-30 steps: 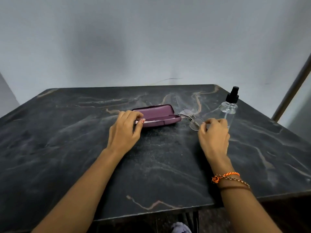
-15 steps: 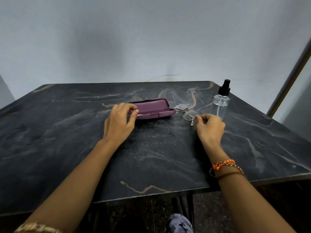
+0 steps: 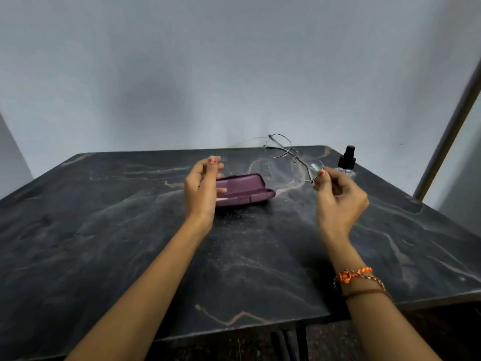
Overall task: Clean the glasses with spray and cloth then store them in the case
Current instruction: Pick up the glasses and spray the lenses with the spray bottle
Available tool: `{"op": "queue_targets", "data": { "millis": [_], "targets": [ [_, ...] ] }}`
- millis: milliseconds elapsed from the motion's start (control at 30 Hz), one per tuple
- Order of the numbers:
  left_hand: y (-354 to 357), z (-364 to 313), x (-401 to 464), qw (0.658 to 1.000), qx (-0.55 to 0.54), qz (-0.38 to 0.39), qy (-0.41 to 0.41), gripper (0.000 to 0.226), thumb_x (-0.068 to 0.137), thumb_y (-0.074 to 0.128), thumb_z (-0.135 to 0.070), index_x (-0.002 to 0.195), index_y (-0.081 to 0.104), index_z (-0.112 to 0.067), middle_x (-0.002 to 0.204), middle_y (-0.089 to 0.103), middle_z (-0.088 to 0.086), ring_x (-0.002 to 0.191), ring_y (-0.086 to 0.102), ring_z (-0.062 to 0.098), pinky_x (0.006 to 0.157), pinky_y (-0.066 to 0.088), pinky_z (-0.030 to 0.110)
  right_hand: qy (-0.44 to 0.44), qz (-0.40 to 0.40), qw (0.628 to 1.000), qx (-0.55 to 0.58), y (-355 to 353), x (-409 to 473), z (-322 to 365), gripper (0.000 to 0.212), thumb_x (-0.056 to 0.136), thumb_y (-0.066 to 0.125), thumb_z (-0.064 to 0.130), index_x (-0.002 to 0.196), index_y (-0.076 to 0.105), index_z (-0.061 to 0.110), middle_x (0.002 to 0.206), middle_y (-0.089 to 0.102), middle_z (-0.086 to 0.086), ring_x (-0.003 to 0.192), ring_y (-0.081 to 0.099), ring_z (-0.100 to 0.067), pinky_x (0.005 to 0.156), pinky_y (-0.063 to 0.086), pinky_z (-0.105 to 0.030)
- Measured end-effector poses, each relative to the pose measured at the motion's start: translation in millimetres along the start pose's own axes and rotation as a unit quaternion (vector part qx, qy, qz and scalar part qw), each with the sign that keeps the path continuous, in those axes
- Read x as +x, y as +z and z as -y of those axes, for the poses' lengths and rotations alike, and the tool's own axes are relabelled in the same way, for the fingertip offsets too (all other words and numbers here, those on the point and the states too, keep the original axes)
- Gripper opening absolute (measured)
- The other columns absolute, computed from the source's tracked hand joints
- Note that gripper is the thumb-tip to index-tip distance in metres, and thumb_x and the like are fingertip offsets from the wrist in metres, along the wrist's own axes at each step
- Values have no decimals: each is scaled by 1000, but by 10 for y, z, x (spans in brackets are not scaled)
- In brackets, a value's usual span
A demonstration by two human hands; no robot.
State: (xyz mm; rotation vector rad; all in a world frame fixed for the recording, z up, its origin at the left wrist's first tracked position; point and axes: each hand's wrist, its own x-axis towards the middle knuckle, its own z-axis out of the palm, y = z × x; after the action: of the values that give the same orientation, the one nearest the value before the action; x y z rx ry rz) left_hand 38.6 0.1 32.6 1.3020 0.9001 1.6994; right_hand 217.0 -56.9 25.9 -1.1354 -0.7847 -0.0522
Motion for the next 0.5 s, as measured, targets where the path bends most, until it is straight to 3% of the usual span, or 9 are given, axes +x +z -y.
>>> {"op": "queue_targets", "data": {
  "millis": [67, 233, 500],
  "targets": [
    [111, -101, 105, 997, -69, 8, -33, 20, 94, 44, -28, 94, 62, -19, 89, 62, -5, 72, 55, 3, 51, 52, 17, 33, 38, 996, 76, 96, 66, 21, 13, 84, 59, 5, 85, 68, 15, 59, 65, 14, 55, 62, 2, 61, 53, -15],
    [254, -96, 246, 993, -112, -20, -44, 17, 93, 46, -22, 101, 60, -15, 90, 61, -5, 77, 56, 7, 53, 51, 15, 27, 155, 978, 137, 317, 231, 8, 23, 85, 57, -1, 78, 66, 19, 55, 67, 19, 56, 61, 3, 57, 53, -14],
    [206, -47, 280, 982, -180, -16, -62, 15, 89, 52, -13, 91, 65, -19, 85, 64, -3, 67, 60, 7, 52, 52, 17, 13, 214, 960, 180, 454, 386, -48, 18, 84, 57, -1, 95, 64, 11, 58, 68, 19, 57, 62, 3, 57, 52, -12]
  ]
}}
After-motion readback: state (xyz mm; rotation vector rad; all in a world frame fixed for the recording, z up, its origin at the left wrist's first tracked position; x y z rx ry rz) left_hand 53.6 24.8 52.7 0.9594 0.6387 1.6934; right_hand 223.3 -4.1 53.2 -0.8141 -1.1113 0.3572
